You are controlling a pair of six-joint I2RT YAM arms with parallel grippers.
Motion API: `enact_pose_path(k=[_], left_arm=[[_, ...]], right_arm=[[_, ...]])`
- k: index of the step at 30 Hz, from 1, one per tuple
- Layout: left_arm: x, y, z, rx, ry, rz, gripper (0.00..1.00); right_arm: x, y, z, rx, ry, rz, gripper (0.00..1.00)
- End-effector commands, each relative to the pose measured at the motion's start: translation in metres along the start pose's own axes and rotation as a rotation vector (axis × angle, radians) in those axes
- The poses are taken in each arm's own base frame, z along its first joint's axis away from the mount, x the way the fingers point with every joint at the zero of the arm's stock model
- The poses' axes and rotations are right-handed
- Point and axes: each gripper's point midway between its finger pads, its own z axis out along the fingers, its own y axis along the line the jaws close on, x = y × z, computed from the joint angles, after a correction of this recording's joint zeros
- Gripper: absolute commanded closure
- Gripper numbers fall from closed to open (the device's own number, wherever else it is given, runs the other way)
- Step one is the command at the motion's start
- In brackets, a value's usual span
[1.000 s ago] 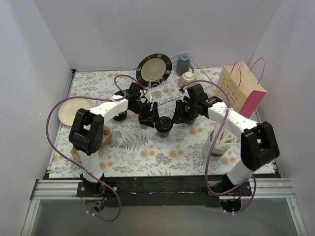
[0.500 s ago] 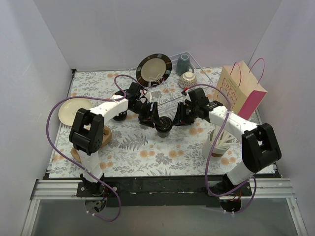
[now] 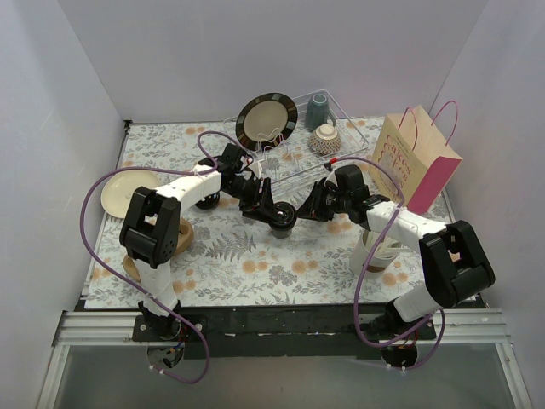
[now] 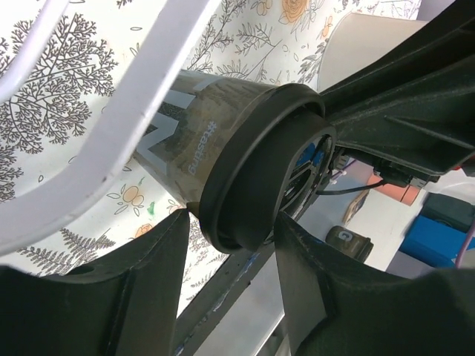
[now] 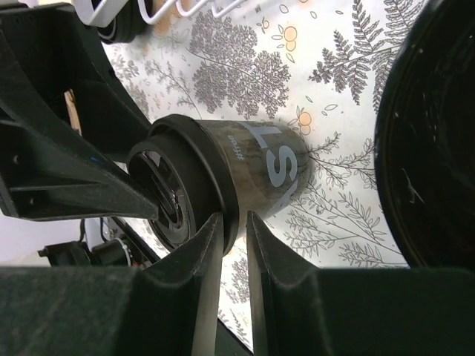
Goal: Pack the takeout coffee
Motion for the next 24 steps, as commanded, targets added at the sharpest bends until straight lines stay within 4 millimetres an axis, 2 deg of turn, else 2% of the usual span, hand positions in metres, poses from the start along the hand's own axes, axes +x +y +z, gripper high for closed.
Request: enact_pose_path(k=[1, 7, 14, 18, 24], left_arm=[[0.045, 0.098, 0.032, -0.333, 0.141, -0.061, 0.54], [0.047, 0.102, 0.034, -0.341, 0.143, -0.071, 0.56], [0.055, 0.112, 0.038, -0.366, 0.156, -0.096, 0.57], [0.059, 0.118, 0.04, -0.387, 0.165, -0.107, 0.57], [0.058, 0.121, 0.039, -0.403, 0.157, -0.108, 0.58]], right_arm=[[0.022, -0.016, 0.008, 0.016, 0.034, 0.052, 0.76], [0.033, -0.045, 0.012, 0.138, 0.058, 0.037, 0.78], [0.059, -0.087, 0.014, 0.288, 0.11, 0.045, 0.78], [0.072, -0.1, 0.017, 0.315, 0.139, 0.056, 0.79], [0.079, -0.106, 0.021, 0.338, 0.16, 0.04, 0.79]])
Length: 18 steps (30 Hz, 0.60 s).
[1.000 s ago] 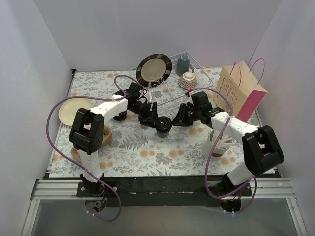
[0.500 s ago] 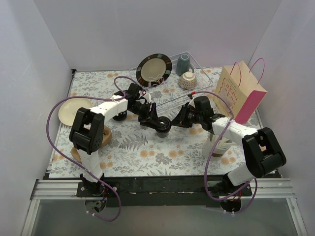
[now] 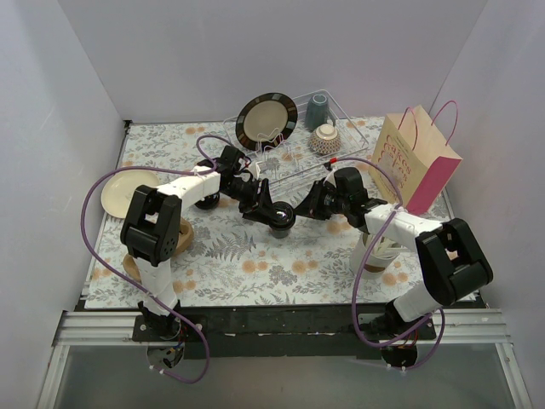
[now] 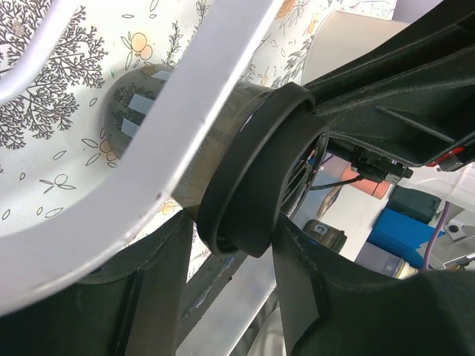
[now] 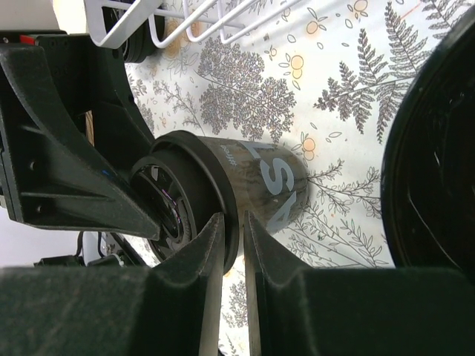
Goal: Pack the takeout coffee
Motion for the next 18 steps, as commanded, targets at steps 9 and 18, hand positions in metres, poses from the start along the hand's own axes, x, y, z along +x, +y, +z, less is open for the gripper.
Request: enact_pose_path(k=[9, 18], left_arm=[[0.038, 0.124, 0.021, -0.503, 0.104, -0.041, 0.6], [0.017, 0.131, -0.001, -0.589, 0.046, -0.033, 0.64]], right_arm=[[0.075, -0.08, -0.007, 0.368, 0.201, -0.013, 0.79], [0.077, -0.026, -0.009, 0.245, 0.21, 0.026, 0.8]])
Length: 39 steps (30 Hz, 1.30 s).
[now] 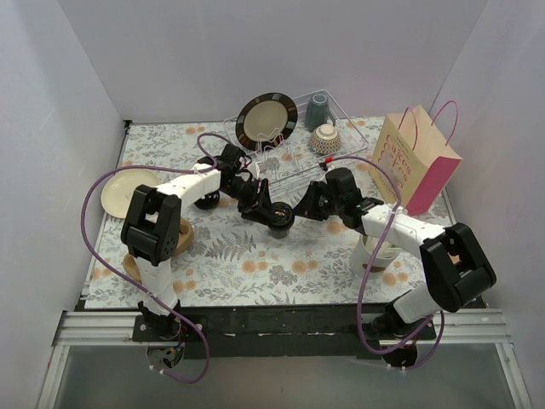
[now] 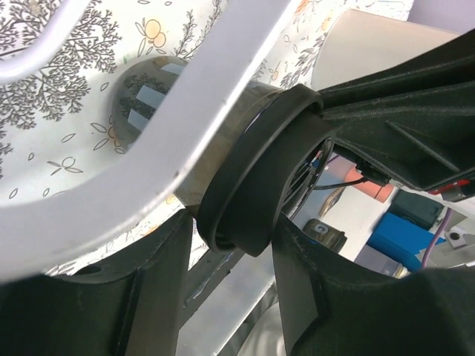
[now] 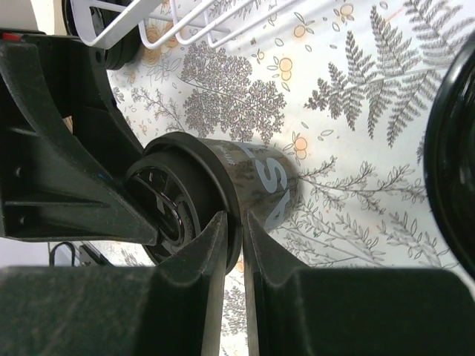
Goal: Pack the takeout coffee
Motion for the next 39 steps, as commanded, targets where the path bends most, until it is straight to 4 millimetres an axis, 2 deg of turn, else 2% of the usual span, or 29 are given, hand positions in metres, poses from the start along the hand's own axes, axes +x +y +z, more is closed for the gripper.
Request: enact_pose_path(k=[1, 6, 11, 14, 19, 23, 32, 34, 39], left_arm=[[0.009, 0.13, 0.008, -0.545, 0.02, -0.005, 0.64], [-0.005, 0.12, 0.003, -0.513, -0.009, 0.002, 0.64], [-0.007, 0.099, 0.009, -0.404, -0.003, 0.012, 0.63], [-0.006, 0.096, 0.009, -0.376, -0.009, 0.046, 0.63], [-0.009, 0.104, 0.009, -0.401, -0.008, 0.107, 0.63], [-0.013, 0.108, 0.009, -0.413, -0.002, 0.15, 0.63], [-0.015, 0.112, 0.007, -0.434, 0.0, 0.181, 0.64], [-0.016, 0.113, 0.007, -0.437, -0.003, 0.183, 0.64], [-0.014, 0.115, 0.01, -0.435, 0.008, 0.192, 0.63]], right_arm=[[0.08, -0.031, -0.009, 0.159, 0.257, 0.079, 0.8], [0.07, -0.022, -0.013, 0.151, 0.228, 0.085, 0.8], [0.067, -0.009, -0.015, 0.106, 0.222, 0.104, 0.8], [0.056, -0.002, -0.018, 0.097, 0.2, 0.062, 0.78], [0.014, 0.011, -0.028, 0.114, 0.083, -0.032, 0.7], [-0.009, 0.011, -0.03, 0.139, 0.04, -0.087, 0.7], [-0.028, 0.012, -0.028, 0.077, 0.041, -0.142, 0.72], [-0.028, 0.009, -0.024, 0.066, 0.061, -0.143, 0.72], [-0.025, 0.019, -0.013, -0.045, 0.112, -0.155, 0.72]])
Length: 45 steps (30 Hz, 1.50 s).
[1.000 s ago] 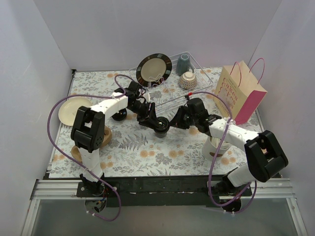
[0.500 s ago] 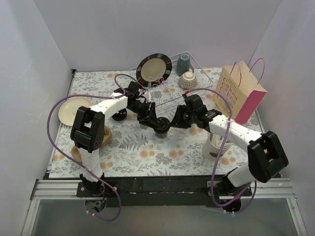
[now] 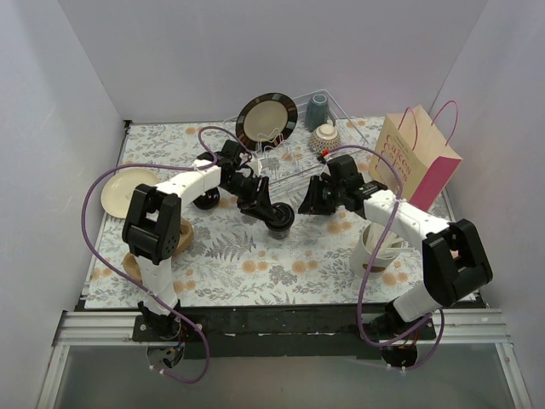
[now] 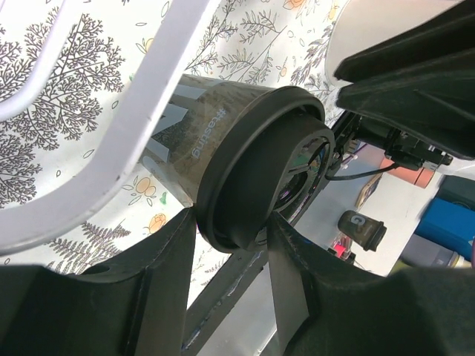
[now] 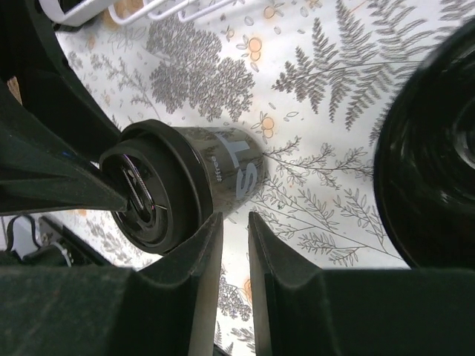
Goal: Pack the takeout coffee
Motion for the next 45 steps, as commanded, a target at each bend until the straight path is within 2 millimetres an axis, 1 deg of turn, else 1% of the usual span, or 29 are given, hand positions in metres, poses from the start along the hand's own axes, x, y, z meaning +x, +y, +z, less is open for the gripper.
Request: enact_pose_path(k=[1, 6, 12, 15, 18, 23, 32, 38, 45], left_arm=[[0.012, 0.113, 0.021, -0.415, 0.046, 0.048, 0.64], [0.013, 0.117, 0.023, -0.429, 0.057, 0.063, 0.64], [0.009, 0.118, 0.024, -0.432, 0.055, 0.085, 0.64], [0.005, 0.114, 0.026, -0.43, 0.049, 0.104, 0.64], [0.001, 0.112, 0.027, -0.432, 0.047, 0.118, 0.64], [0.005, 0.112, 0.032, -0.434, 0.064, 0.12, 0.64], [0.01, 0.115, 0.037, -0.434, 0.082, 0.127, 0.64], [0.013, 0.116, 0.039, -0.438, 0.092, 0.133, 0.64], [0.018, 0.117, 0.043, -0.448, 0.108, 0.14, 0.64]], right_arm=[[-0.014, 0.028, 0.002, -0.151, 0.011, -0.065, 0.71], [-0.016, 0.035, 0.001, -0.196, -0.007, -0.069, 0.69], [-0.026, 0.027, -0.005, -0.152, -0.047, -0.052, 0.69], [-0.029, 0.031, -0.007, -0.17, -0.057, -0.055, 0.69], [-0.029, 0.03, -0.005, -0.179, -0.046, -0.051, 0.69], [-0.025, 0.029, -0.001, -0.186, -0.03, -0.046, 0.68], [-0.03, 0.014, 0.009, -0.149, -0.036, -0.028, 0.68], [-0.032, 0.011, 0.013, -0.141, -0.03, -0.026, 0.69], [-0.035, 0.014, 0.015, -0.159, -0.038, -0.03, 0.68]])
